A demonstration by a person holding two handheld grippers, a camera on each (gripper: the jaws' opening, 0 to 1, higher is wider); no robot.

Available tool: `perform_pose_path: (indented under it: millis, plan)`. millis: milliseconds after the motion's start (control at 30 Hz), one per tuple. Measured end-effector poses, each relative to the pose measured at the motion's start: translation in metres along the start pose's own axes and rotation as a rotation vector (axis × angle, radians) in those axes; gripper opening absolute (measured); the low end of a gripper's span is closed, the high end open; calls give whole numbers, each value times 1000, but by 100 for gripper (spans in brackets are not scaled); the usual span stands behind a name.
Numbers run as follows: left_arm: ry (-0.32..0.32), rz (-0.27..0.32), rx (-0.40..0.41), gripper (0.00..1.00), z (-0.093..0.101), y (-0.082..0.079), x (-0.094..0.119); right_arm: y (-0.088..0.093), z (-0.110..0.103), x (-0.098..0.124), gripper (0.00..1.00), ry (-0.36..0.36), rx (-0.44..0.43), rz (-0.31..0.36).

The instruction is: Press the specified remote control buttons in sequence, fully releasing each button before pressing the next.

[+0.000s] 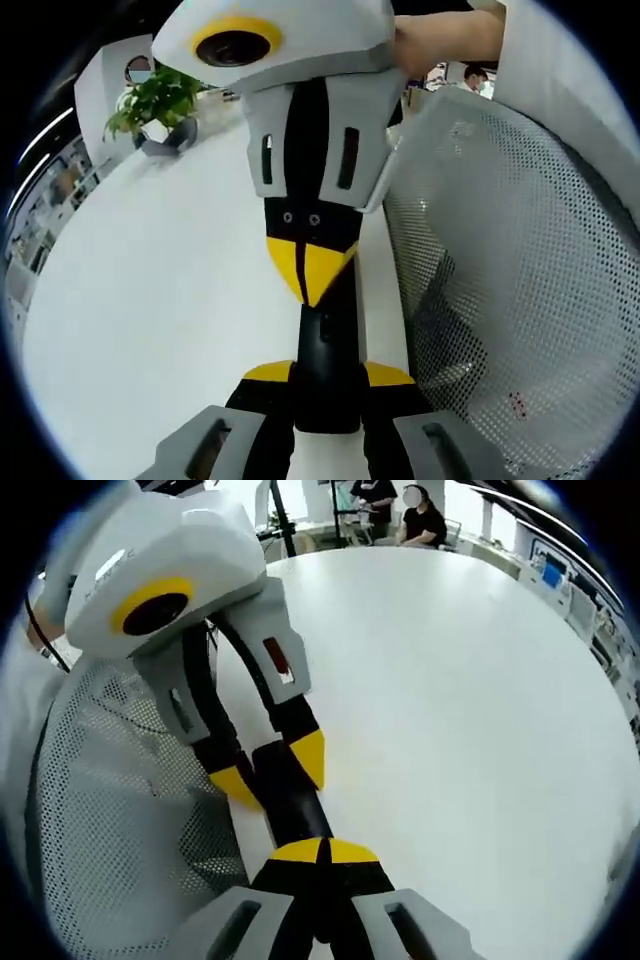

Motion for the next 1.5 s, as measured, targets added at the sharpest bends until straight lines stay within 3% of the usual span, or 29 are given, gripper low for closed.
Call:
perform_pose_path:
  millis: [100, 167, 233, 467, 900, 1200, 1500]
  plan:
    - [2, -2, -1, 23, 0, 0, 0, -1, 2, -2, 0, -8, -33, 17]
    - [2, -1, 0, 23, 0, 0, 0, 0, 1, -1, 0, -20, -11, 31]
    - [1, 2, 3, 23, 0, 0, 0, 1, 1, 0, 0, -23, -59, 71]
    - [-2, 6, 11, 23, 0, 0, 0, 0, -13, 6, 0, -29, -20, 135]
    - [-4, 25, 16, 23, 1, 1, -1, -3, -22, 2, 0, 25, 180, 98]
    - [-4, 30, 9, 23, 2, 0, -1, -5, -21, 0, 0, 61, 193, 86]
    - [-5, 32, 11, 23, 1, 0, 0, -4, -19, 2, 0, 27, 136, 136]
Point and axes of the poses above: the point that each gripper's makers call its tool centre point, and the gripper's own axes: x roughly backward along the fingers, z roughly to its right, y roughly out of its underside, the point moved 3 cm from there along x, roughly backward along the fingers, and after that the axes turned 9 degrees about y, right-handed, at the moved point
